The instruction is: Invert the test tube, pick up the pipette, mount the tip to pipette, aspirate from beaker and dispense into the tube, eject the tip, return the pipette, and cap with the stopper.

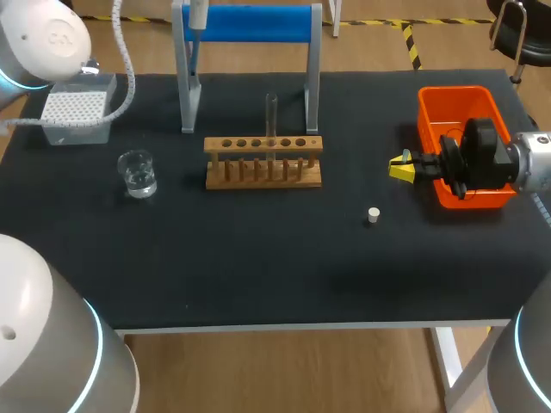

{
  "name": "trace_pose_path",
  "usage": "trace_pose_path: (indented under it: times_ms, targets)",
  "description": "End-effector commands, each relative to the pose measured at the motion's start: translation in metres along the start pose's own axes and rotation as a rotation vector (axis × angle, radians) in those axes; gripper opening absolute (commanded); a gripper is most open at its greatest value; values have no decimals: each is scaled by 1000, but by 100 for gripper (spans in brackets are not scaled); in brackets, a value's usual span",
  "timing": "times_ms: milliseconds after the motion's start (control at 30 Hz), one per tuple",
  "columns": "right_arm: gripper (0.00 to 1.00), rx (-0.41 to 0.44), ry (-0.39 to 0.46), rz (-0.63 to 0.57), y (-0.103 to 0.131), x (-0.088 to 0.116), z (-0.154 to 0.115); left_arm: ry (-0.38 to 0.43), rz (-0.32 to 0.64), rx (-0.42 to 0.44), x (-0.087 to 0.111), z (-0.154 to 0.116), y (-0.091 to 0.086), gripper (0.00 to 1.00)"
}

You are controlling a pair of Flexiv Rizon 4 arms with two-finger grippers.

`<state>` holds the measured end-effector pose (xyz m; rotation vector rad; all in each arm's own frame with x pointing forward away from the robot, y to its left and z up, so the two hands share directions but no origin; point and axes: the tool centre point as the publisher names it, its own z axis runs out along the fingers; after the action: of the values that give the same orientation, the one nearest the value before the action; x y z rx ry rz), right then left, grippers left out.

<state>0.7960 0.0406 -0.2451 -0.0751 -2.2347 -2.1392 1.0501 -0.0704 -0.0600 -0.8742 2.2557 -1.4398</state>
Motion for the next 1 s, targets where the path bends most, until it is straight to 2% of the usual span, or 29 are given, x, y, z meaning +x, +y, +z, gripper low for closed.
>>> trace_pose_path:
  times_ms: [33, 67, 600, 667, 733, 767, 1000]
  targets:
    - [0, 0, -1, 0, 0, 0, 0, 393, 24, 3, 16, -23, 5, 0]
    - [0, 0, -1, 0, 0, 0, 0, 393, 34, -5, 21, -25, 5, 0]
    - [0, 0, -1, 0, 0, 0, 0, 393, 34, -5, 21, -25, 5, 0]
    - [0, 0, -1, 0, 0, 0, 0, 400, 63, -17, 37, -30, 4, 0]
    - [0, 0, -1, 0, 0, 0, 0, 404, 84, 16, 52, -38, 3, 0]
    - [0, 0, -1, 0, 0, 0, 0, 383, 97, -4, 60, -41, 2, 0]
    - [0, 0, -1, 0, 0, 0, 0, 338, 225, 128, 115, -65, -9, 0]
